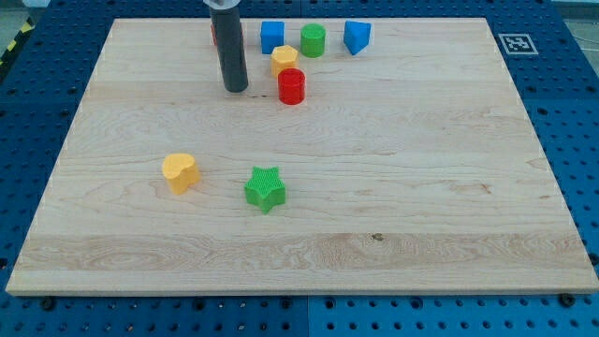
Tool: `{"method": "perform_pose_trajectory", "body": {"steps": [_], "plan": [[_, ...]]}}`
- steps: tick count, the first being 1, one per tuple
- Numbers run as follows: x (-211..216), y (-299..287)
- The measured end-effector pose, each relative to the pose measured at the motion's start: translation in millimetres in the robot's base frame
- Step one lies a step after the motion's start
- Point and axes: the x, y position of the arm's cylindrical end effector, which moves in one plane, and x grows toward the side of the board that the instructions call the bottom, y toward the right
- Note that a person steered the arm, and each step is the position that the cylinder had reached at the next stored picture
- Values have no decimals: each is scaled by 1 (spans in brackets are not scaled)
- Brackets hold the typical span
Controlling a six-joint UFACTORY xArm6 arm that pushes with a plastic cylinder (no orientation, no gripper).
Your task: Move the red circle to the bottom of the yellow hexagon
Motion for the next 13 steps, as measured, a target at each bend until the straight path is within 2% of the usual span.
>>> {"method": "perform_pose_trajectory", "body": {"steps": [1,3,6,9,12,13], "plan": [[6,13],[17,74],[93,75],[89,186],[39,176],[37,167]]}}
